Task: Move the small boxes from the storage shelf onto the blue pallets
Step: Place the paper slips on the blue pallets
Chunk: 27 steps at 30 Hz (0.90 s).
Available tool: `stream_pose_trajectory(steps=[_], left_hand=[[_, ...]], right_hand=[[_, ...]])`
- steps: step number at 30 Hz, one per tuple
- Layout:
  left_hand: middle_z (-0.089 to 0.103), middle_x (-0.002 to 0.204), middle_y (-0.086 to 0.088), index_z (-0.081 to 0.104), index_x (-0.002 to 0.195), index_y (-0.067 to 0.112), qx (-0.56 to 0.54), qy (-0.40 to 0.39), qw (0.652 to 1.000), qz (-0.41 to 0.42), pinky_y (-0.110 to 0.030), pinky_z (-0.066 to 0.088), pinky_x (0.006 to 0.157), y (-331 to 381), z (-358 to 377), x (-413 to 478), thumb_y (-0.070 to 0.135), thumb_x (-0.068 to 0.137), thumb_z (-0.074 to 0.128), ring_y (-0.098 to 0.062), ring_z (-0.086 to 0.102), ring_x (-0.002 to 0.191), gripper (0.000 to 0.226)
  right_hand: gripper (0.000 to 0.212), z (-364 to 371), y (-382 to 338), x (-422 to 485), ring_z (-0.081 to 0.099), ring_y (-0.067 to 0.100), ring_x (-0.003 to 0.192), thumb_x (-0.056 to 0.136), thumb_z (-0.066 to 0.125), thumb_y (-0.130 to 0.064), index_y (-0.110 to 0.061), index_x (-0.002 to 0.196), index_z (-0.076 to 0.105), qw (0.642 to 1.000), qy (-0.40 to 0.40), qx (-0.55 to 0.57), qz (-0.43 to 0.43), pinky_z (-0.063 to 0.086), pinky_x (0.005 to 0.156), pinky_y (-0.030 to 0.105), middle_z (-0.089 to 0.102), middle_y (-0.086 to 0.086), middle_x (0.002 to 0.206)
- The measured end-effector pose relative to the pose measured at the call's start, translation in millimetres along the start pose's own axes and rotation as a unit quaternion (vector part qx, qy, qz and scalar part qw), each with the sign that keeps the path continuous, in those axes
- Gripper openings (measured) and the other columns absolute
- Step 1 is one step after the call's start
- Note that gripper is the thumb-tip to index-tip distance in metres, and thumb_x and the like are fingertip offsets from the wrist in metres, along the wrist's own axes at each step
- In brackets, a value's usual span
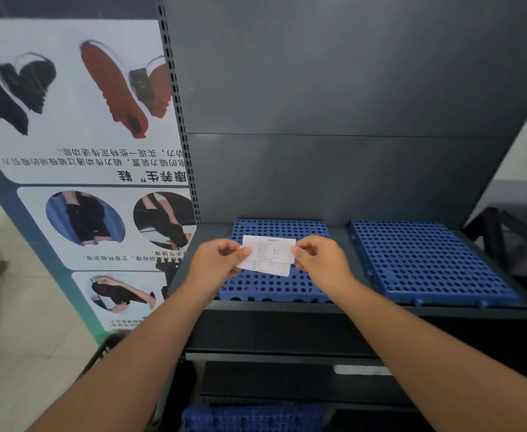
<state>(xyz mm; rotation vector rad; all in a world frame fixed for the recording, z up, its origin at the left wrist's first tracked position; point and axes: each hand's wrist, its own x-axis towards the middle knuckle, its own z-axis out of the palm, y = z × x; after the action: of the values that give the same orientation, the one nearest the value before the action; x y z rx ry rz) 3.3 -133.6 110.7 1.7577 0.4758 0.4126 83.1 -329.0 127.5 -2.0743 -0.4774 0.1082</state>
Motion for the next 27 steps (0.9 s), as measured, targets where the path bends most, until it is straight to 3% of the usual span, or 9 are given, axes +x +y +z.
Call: stream_pose_trajectory(steps=[3, 10, 15, 20, 27], left_hand=[[0.075, 0.079, -0.003, 0.071, 0.081, 0.012, 0.012, 0.006, 1.0, 0.0, -0.031, 0.057, 0.065, 0, 6, 0, 0.025, 0.084, 0.074, -0.018, 0.066, 0.068, 0.013], [0.075, 0.08, -0.004, 0.071, 0.083, 0.011, 0.041, 0.049, 0.997, -0.039, -0.043, 0.061, 0.073, -39, -11, 2, 0.023, 0.085, 0.074, -0.027, 0.071, 0.074, 0.013], [0.073, 0.079, -0.009, 0.07, 0.082, 0.01, 0.082, 0.089, 0.99, -0.078, -0.036, 0.058, 0.063, -82, -46, -2, 0.025, 0.084, 0.075, -0.019, 0.066, 0.062, 0.016], [0.073, 0.078, -0.009, 0.071, 0.081, 0.008, 0.068, 0.086, 0.989, -0.103, -0.035, 0.055, 0.064, -104, -65, -4, 0.024, 0.083, 0.076, -0.02, 0.065, 0.062, 0.016], [0.073, 0.078, -0.006, 0.07, 0.083, 0.009, 0.068, 0.074, 0.991, -0.09, -0.033, 0.057, 0.063, -99, -56, -6, 0.023, 0.083, 0.076, -0.018, 0.065, 0.063, 0.015]], right_hand=[[0.013, -6, 8, 1, 0.067, 0.014, 0.075, 0.095, 0.06, -0.021, -0.022, 0.084, 0.065, 1.0, 0.006, 0.003, -0.001, 0.055, 0.075, 0.032, 0.069, -0.002, 0.075], [0.013, 2, 44, 22, 0.064, 0.015, 0.07, 0.094, 0.061, -0.018, -0.02, 0.083, 0.068, 0.998, 0.005, 0.013, 0.059, 0.055, 0.074, 0.035, 0.068, -0.001, 0.073], [0.023, 24, 77, 34, 0.062, 0.019, 0.07, 0.095, 0.059, -0.016, -0.01, 0.077, 0.073, 0.992, -0.042, -0.085, 0.088, 0.051, 0.07, 0.035, 0.068, 0.001, 0.072], [0.019, 40, 91, 41, 0.048, 0.009, 0.056, 0.094, 0.061, -0.018, -0.007, 0.089, 0.076, 0.973, -0.053, -0.208, 0.08, 0.039, 0.061, 0.028, 0.068, 0.007, 0.078], [0.006, 46, 89, 45, 0.055, 0.02, 0.075, 0.088, 0.064, -0.017, -0.013, 0.092, 0.065, 0.964, -0.038, -0.241, 0.103, 0.045, 0.064, 0.03, 0.067, 0.007, 0.091]])
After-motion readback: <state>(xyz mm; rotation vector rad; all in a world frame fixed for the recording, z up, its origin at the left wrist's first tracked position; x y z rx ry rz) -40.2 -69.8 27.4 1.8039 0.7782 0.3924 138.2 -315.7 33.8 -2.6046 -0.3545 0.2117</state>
